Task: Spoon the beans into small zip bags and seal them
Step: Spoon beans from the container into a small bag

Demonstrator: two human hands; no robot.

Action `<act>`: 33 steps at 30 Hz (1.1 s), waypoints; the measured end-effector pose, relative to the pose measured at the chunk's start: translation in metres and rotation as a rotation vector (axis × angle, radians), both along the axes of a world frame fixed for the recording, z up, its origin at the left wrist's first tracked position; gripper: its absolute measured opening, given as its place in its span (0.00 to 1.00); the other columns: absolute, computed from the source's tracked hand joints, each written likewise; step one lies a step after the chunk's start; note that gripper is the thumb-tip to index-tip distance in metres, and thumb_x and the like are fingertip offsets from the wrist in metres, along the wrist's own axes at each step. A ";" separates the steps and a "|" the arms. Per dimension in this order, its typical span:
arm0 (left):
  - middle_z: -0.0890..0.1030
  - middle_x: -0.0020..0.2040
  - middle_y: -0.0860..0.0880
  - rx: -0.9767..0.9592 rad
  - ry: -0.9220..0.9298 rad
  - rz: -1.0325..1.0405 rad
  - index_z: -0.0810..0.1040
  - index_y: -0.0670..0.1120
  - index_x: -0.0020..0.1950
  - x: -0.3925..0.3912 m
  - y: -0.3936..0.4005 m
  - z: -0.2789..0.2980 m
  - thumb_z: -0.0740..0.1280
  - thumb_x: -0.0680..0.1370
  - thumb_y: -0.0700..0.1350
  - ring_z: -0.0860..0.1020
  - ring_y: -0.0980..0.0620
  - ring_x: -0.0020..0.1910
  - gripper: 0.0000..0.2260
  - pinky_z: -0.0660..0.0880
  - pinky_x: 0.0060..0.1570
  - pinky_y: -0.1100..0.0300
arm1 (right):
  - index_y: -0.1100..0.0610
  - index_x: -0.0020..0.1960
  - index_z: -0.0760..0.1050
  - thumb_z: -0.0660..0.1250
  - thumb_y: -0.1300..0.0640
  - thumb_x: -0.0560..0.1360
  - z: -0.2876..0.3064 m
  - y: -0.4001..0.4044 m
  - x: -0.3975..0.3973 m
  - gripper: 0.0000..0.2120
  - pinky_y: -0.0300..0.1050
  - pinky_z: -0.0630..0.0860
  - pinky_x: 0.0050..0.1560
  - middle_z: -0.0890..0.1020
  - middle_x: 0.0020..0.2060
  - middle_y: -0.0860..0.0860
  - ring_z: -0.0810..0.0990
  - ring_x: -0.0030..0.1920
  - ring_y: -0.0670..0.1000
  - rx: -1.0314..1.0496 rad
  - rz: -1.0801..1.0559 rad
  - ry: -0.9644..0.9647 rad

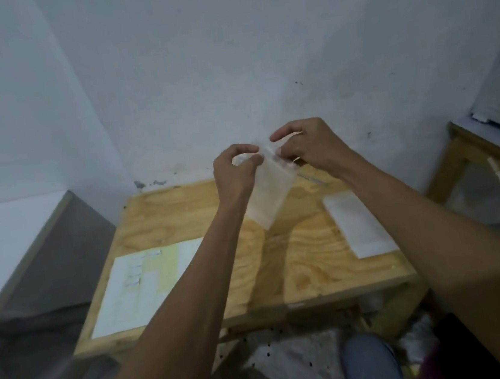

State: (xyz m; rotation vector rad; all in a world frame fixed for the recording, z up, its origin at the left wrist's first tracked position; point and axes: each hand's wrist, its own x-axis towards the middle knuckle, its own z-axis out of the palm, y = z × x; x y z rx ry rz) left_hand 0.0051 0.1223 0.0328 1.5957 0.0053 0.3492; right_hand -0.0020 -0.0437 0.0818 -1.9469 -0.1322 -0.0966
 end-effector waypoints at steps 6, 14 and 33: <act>0.82 0.42 0.49 -0.003 -0.018 0.047 0.82 0.46 0.38 -0.002 0.008 0.010 0.79 0.72 0.53 0.78 0.54 0.40 0.12 0.75 0.41 0.62 | 0.64 0.52 0.80 0.72 0.71 0.70 -0.003 0.025 -0.004 0.11 0.43 0.78 0.34 0.85 0.36 0.59 0.84 0.35 0.50 0.033 0.029 -0.078; 0.81 0.45 0.28 -0.233 0.057 -0.145 0.72 0.42 0.51 -0.015 0.024 0.016 0.72 0.75 0.34 0.82 0.38 0.37 0.11 0.81 0.42 0.47 | 0.64 0.50 0.78 0.70 0.73 0.71 -0.002 0.033 -0.005 0.09 0.43 0.79 0.33 0.86 0.38 0.62 0.84 0.32 0.51 0.033 0.001 -0.068; 0.83 0.44 0.34 -0.140 0.185 -0.171 0.79 0.36 0.57 -0.007 0.023 0.007 0.64 0.74 0.28 0.83 0.42 0.37 0.13 0.82 0.38 0.54 | 0.59 0.50 0.86 0.69 0.70 0.75 -0.020 0.043 -0.003 0.10 0.35 0.80 0.33 0.84 0.36 0.50 0.82 0.27 0.42 -0.271 -0.024 -0.188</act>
